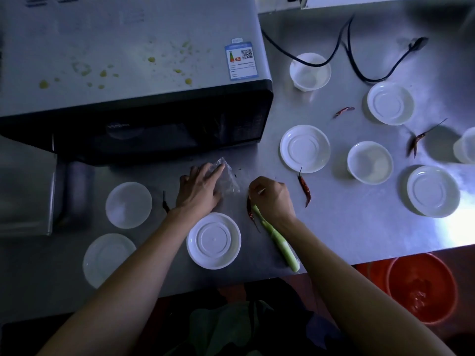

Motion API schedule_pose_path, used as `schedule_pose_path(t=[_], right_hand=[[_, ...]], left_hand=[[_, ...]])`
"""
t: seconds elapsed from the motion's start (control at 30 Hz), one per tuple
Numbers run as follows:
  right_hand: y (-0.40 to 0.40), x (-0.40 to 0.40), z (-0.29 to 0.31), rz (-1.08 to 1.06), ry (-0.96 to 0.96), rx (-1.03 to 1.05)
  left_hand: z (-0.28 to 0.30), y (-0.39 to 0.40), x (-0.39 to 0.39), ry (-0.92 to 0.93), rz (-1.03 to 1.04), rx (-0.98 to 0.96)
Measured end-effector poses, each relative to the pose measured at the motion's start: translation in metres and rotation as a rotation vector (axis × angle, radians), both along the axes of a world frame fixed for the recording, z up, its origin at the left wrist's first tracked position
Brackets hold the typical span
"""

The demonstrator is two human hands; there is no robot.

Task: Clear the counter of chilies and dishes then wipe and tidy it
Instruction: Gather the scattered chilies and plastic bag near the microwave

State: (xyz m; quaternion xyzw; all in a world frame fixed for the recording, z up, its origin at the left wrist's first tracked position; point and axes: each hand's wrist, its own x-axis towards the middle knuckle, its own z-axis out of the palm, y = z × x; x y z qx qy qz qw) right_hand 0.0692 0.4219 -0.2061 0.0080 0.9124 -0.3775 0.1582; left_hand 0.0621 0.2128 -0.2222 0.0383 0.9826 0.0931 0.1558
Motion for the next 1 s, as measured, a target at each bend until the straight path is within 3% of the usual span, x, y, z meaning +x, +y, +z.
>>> schedule_pose_path(t=[0.2,0.6,1.0], right_hand=[[0.011,0.008,0.014,-0.085,0.02,-0.011],[0.03,0.085,0.048,-0.305,0.129,0.022],[0.112,0.174,0.068,-0.646,0.151,0.019]], left_hand=[[0.016,0.007,0.006,0.013,-0.006,0.033],[0.046,0.039,0.037,0.098,-0.248,0.086],[0.065,0.137,0.062,0.11,-0.555,0.098]])
